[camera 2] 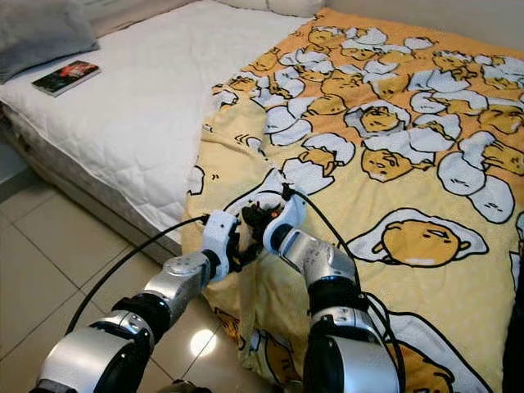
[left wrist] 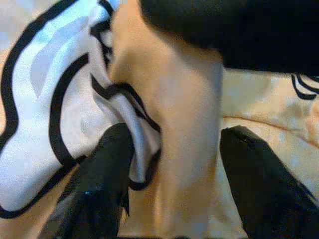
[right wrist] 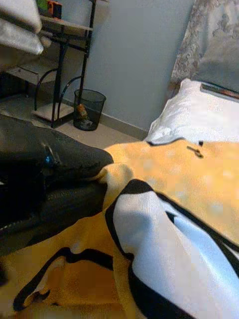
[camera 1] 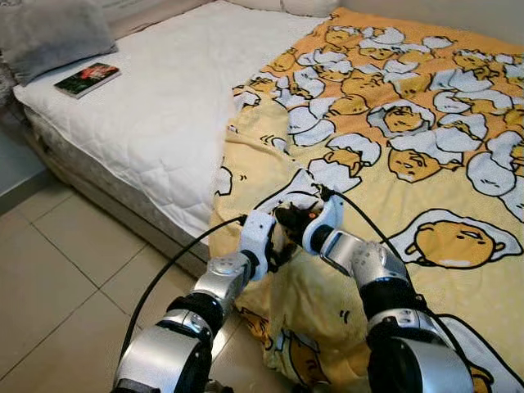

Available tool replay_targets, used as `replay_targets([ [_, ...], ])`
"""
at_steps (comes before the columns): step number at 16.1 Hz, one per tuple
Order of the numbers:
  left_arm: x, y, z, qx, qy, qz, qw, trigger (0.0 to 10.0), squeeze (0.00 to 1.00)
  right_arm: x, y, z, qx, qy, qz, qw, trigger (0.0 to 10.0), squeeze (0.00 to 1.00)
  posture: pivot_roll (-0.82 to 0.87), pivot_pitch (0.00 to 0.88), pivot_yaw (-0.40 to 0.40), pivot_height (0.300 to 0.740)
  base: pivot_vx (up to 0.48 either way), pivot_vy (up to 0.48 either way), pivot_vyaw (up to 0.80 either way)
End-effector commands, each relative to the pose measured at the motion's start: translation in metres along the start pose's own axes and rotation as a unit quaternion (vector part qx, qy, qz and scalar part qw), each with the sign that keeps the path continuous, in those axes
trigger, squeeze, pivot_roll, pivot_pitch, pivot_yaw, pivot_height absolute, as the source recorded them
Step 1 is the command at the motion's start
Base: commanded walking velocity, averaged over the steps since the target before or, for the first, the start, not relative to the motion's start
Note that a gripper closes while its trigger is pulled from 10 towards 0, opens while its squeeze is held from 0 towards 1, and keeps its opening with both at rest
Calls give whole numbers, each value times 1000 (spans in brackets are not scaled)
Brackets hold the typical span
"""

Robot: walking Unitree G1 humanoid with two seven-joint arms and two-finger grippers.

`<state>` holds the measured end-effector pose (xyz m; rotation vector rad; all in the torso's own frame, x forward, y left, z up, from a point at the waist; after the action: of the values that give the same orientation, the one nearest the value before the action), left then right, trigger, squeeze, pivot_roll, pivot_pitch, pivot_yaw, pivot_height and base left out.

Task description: Clean up the room

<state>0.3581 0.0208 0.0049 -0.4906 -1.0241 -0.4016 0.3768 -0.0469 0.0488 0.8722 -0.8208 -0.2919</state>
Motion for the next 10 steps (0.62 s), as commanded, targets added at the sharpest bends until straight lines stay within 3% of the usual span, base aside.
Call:
replay_targets([
  [1, 1, 1, 0, 3, 3, 8, 1000, 0, 0, 1, 5, 0, 6, 0, 5, 1000, 0, 0, -262, 67, 52, 740, 0, 0, 0],
  [5, 5, 0, 0, 3, -8, -52, 999, 0, 0, 1, 6, 2, 5, 2, 5, 1000, 0, 0, -257, 64, 53, 740, 0, 0, 0],
  [10, 1, 8, 2, 16, -7, -12, 1000, 0, 0, -2, 8, 1, 8, 5, 3, 1000, 0, 0, -250, 64, 54, 740, 0, 0, 0],
])
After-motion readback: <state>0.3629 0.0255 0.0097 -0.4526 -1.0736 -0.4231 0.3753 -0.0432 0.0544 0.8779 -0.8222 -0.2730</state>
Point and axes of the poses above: a point about 5 cm out from each wrist's last joint towards the gripper, its own z axis pointing back from the gripper into the wrist, its own x axis along the axis of the wrist's last joint, y = z × x, the point moved 6 cm from there along -z, pointing out of the wrist towards the gripper
